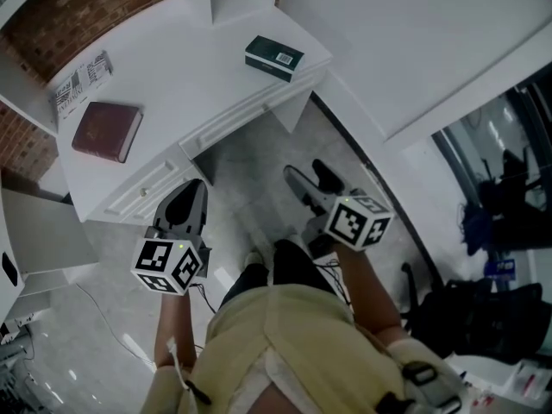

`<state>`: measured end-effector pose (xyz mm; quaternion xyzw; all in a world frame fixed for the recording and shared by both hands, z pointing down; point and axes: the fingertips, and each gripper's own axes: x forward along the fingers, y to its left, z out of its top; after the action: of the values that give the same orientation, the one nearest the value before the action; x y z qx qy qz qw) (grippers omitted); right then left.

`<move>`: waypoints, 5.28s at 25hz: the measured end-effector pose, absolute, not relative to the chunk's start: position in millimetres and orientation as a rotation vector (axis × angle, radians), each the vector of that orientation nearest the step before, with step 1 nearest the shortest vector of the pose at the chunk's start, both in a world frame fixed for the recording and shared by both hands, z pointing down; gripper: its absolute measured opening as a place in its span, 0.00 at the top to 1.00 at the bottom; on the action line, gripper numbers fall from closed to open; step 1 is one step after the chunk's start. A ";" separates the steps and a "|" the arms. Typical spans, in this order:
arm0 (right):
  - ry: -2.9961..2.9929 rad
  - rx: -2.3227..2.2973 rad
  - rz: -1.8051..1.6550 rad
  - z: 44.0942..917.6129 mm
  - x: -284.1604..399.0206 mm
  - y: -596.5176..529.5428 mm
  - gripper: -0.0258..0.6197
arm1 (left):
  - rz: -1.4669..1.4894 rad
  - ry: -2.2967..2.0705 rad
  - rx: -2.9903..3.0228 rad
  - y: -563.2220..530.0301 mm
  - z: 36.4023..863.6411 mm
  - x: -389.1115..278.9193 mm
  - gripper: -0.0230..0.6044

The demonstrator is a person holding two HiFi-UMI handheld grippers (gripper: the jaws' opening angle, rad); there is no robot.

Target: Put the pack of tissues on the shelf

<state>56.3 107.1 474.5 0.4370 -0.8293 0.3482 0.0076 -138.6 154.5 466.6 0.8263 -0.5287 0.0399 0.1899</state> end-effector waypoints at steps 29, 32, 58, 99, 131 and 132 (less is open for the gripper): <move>-2.518 1.174 1.579 520.7 77.6 -124.1 0.44 | 0.092 -1.670 2.204 -53.8 471.4 -96.9 0.96; -2.496 1.174 1.619 530.1 81.0 -139.7 0.44 | 0.103 -1.682 2.189 -67.4 473.7 -91.8 0.96; -2.342 1.168 1.950 576.8 66.4 -207.7 0.44 | 0.193 -1.581 2.205 -147.8 483.3 -82.8 0.96; -2.258 1.060 2.008 602.3 54.5 -233.1 0.44 | 0.238 -1.514 2.167 -178.7 507.8 -83.0 0.96; -2.363 1.107 1.829 527.2 45.6 -212.9 0.48 | 0.145 -1.579 2.242 -170.8 465.2 -109.2 0.96; -2.376 1.109 1.823 521.8 44.6 -214.2 0.48 | 0.141 -1.577 2.253 -172.9 461.5 -109.3 0.96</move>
<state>44.6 -214.2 521.8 0.3471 -0.7438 0.5706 -0.0260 -109.3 -172.9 461.5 0.8029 -0.5620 0.0502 0.1925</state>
